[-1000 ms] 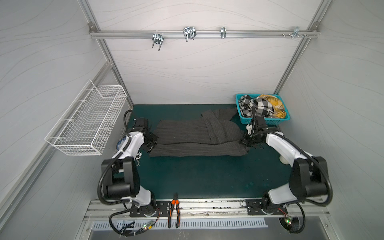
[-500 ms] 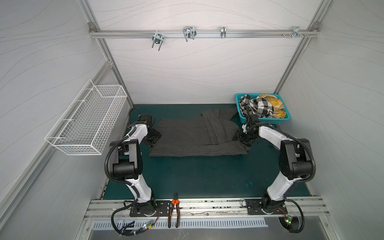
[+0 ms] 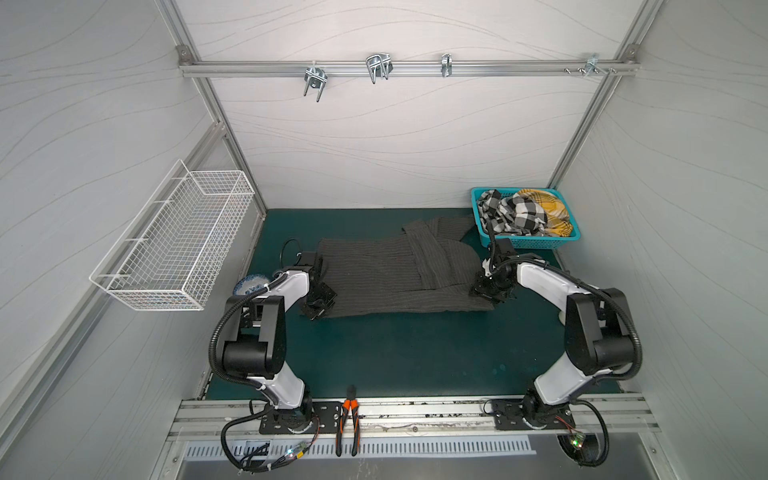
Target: Fold and stack the long sleeve shirts
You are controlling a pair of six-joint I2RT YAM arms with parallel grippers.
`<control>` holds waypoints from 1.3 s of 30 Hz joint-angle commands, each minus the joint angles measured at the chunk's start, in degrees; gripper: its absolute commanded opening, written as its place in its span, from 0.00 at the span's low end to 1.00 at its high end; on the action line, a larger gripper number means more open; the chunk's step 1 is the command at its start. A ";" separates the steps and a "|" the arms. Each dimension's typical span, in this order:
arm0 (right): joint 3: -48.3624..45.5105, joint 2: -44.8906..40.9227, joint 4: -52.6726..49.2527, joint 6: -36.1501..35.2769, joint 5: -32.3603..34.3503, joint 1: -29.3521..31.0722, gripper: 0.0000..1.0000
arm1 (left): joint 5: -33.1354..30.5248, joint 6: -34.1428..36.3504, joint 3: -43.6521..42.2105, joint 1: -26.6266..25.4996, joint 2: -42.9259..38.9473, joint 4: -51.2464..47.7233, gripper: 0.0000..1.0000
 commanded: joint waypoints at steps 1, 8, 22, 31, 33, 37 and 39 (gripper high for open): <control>3.98 -2.22 -1.51 -1.47 1.44 3.25 0.49 | -0.17 2.44 1.87 0.12 -0.92 1.63 0.17; 25.23 12.16 -2.93 -7.04 -3.48 4.61 0.64 | -2.30 7.53 8.08 -0.79 0.04 -2.15 0.15; 63.35 45.05 -10.77 -9.18 -10.49 2.48 0.47 | -3.86 13.69 21.78 -9.05 4.73 -7.50 0.00; 64.02 47.63 -10.05 -9.22 -9.38 2.37 0.54 | -2.90 14.26 18.63 -10.43 5.66 -6.31 0.00; 64.22 47.94 -10.17 -9.49 -10.11 2.45 0.41 | -2.63 14.24 18.66 -10.43 6.01 -6.33 0.00; 63.64 46.86 -9.40 -9.72 -11.06 2.96 0.11 | -2.98 14.67 18.88 -10.43 6.18 -6.53 0.00; 63.43 45.73 -9.16 -9.88 -11.65 3.39 0.00 | -3.03 14.60 18.78 -10.43 6.16 -6.58 0.00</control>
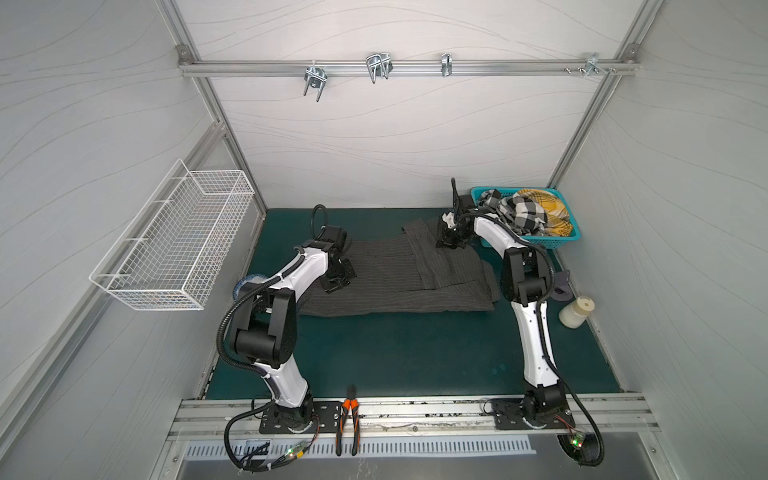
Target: Fold and stack the long sleeve shirts
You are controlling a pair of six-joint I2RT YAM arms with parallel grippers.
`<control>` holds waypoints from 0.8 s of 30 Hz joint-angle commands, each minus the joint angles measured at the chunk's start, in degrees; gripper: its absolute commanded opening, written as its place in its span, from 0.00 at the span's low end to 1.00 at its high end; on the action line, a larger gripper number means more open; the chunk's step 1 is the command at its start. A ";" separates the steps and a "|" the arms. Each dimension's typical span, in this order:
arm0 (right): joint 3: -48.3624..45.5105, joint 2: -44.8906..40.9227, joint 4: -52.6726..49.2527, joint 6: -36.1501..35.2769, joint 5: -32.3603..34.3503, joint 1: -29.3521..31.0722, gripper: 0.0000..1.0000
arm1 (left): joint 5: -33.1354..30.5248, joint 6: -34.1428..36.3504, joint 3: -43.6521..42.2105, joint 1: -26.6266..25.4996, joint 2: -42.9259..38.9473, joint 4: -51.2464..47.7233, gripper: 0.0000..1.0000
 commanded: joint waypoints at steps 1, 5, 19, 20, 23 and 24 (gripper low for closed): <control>0.18 -1.55 -0.84 -0.91 -1.48 1.15 0.00 | -0.03 0.71 0.25 -0.27 0.86 -0.48 0.00; -3.56 -7.65 0.18 -1.87 -0.48 3.45 0.00 | -0.28 0.19 0.17 -0.27 0.39 -0.23 0.00; -39.83 -30.45 11.05 4.15 9.30 22.89 0.05 | 0.79 -1.46 -1.12 -1.94 -7.61 0.21 0.20; -41.89 -31.48 11.44 5.58 9.18 24.24 0.21 | 0.46 -0.89 -0.71 -2.81 -7.51 0.35 0.25; -47.94 -37.17 11.81 10.94 13.40 26.97 0.55 | -0.43 1.10 2.13 -5.89 -6.11 1.65 0.37; -49.19 -39.95 11.29 12.76 15.56 26.93 0.60 | -0.83 1.93 3.47 -6.97 -5.39 2.07 0.39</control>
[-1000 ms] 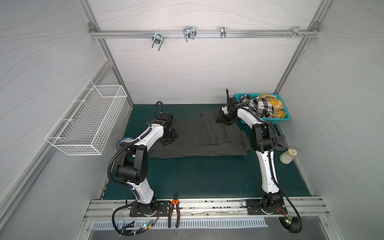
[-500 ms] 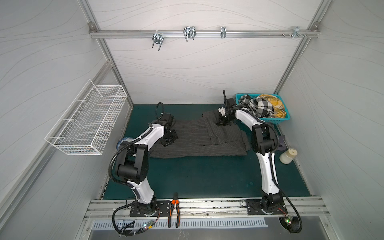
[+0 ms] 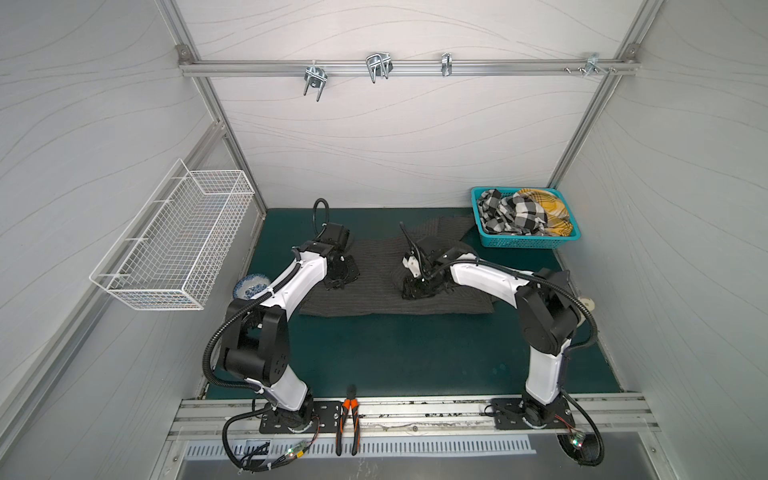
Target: Fold and stack the long sleeve shirts
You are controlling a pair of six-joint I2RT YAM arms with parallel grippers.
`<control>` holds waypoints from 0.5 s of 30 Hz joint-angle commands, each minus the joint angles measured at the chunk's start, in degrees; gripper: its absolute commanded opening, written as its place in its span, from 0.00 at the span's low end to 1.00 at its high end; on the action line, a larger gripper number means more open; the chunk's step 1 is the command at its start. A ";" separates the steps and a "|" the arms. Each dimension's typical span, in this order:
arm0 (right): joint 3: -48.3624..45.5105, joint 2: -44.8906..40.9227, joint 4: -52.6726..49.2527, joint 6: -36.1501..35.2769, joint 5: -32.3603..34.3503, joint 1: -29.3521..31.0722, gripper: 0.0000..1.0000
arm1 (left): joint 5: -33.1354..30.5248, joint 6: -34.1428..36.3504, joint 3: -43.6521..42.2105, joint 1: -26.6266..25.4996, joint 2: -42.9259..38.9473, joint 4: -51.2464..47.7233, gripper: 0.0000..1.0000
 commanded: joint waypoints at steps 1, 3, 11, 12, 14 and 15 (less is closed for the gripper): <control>-4.30 -10.97 -1.28 8.72 9.06 0.15 0.64 | -1.41 2.99 5.73 -3.84 1.93 2.53 0.42; -6.22 -17.23 -3.83 12.18 12.58 -1.78 0.71 | -1.82 5.32 9.28 -6.68 4.40 4.21 0.47; -14.06 -26.22 -8.11 16.65 5.90 -18.70 0.69 | -8.12 15.09 40.51 -19.99 28.42 -5.06 0.56; -15.06 -26.33 -7.95 16.66 4.40 -20.26 0.68 | -8.43 15.97 44.08 -20.65 31.31 -6.63 0.57; -17.78 -26.73 -5.78 16.23 0.09 -23.24 0.63 | -10.25 18.63 51.04 -22.61 37.59 -9.81 0.62; -18.71 -26.82 -5.15 16.00 -0.84 -24.10 0.62 | -11.85 19.66 53.90 -23.28 39.82 -11.31 0.62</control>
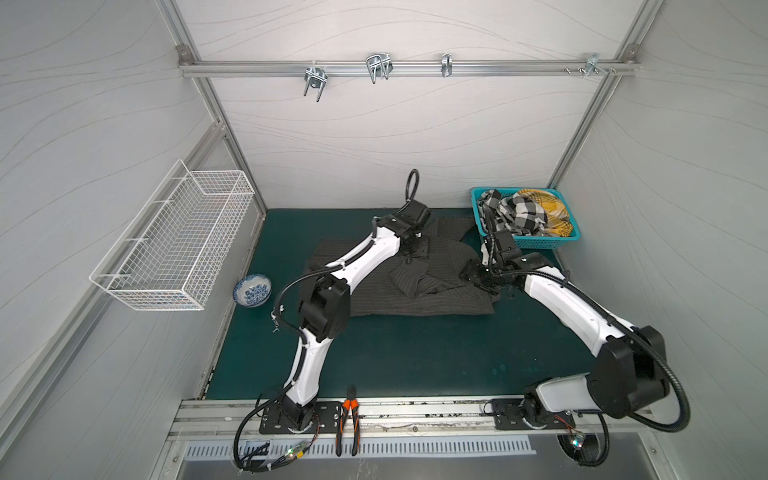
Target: Fold and stack the long sleeve shirts
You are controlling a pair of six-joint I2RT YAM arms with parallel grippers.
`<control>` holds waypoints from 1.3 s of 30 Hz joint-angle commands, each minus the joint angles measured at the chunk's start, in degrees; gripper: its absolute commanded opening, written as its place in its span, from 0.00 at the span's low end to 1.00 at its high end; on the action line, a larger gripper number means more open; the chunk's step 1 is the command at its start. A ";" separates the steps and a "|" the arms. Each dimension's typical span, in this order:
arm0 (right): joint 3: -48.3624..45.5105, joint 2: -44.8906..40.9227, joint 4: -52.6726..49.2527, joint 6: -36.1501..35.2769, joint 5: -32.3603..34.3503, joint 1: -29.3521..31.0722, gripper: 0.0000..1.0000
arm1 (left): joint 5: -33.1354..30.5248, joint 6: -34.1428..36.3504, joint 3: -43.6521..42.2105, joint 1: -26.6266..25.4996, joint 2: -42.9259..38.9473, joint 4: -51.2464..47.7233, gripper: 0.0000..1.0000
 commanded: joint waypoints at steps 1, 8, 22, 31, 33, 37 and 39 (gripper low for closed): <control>-3.53 0.55 -0.82 0.66 -6.49 -2.67 0.60 | -5.74 6.55 8.42 -2.16 7.96 -8.90 0.62; -6.92 0.46 1.18 -1.26 -10.85 -6.34 0.50 | -9.71 7.27 10.46 -3.03 13.56 -10.19 0.58; -8.72 0.02 2.07 -1.27 -14.59 -8.01 0.35 | -13.06 4.26 10.95 -3.70 15.79 -7.31 0.09; -8.10 -2.94 3.44 0.08 -18.55 -8.00 0.71 | -20.62 -1.59 6.13 -3.20 -1.90 -1.75 0.00; -7.05 -2.95 3.42 1.43 -19.22 -7.94 0.79 | -20.78 -3.03 2.43 -2.17 -8.40 0.99 0.00; -3.52 -0.38 3.15 4.64 -20.68 -7.33 0.89 | -13.76 -6.89 -5.26 1.19 -19.52 4.76 0.00; -2.94 0.40 5.30 6.98 -22.05 -7.06 0.89 | -9.63 -9.51 -9.82 2.90 -23.53 6.78 0.00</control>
